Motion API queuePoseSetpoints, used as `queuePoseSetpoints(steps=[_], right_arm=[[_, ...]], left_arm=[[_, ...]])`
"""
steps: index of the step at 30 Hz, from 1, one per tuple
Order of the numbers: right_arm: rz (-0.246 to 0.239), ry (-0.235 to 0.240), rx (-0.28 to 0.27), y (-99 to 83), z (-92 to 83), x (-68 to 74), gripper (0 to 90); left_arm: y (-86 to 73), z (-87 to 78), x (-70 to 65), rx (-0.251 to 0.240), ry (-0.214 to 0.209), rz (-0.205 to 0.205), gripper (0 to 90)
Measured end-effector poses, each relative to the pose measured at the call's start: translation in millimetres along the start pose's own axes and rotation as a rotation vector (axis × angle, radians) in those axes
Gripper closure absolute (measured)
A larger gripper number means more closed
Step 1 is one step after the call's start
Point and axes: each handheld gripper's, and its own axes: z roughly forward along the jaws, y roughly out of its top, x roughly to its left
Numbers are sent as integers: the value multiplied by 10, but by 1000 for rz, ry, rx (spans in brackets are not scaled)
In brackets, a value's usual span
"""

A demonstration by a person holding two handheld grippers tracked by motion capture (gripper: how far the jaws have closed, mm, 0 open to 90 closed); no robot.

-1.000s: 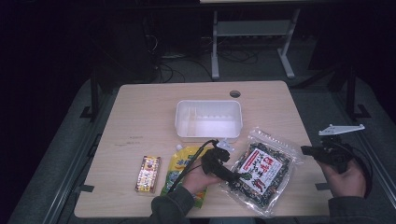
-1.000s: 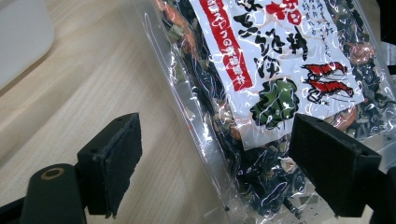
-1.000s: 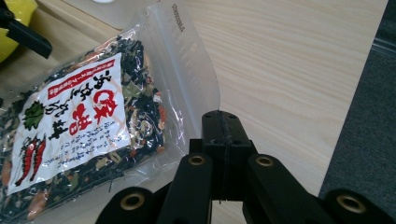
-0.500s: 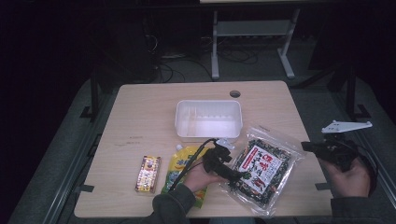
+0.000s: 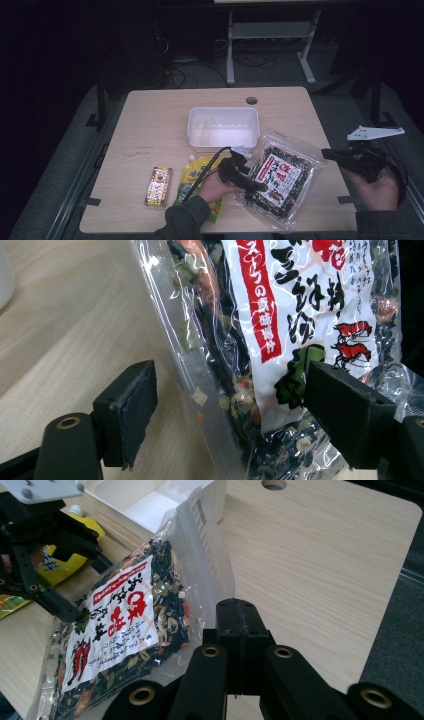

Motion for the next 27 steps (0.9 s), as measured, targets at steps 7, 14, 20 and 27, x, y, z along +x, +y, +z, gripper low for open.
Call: queuePoseSetpoints(steps=[7,14,20,27], right_arm=[[-23,23,-30,70,-55,63,900],[-27,54,-66,119,-100,95,900],[-16,68,-81,125,-122,72,900],[-4,72,-83,113,-107,26,900]], left_arm=[[19,-6,29,-6,-65,-7,252],[11,-60,70,-23,-126,-20,409],[-9,-127,90,-39,-171,-9,580],[-26,-188,76,-50,-205,18,691]])
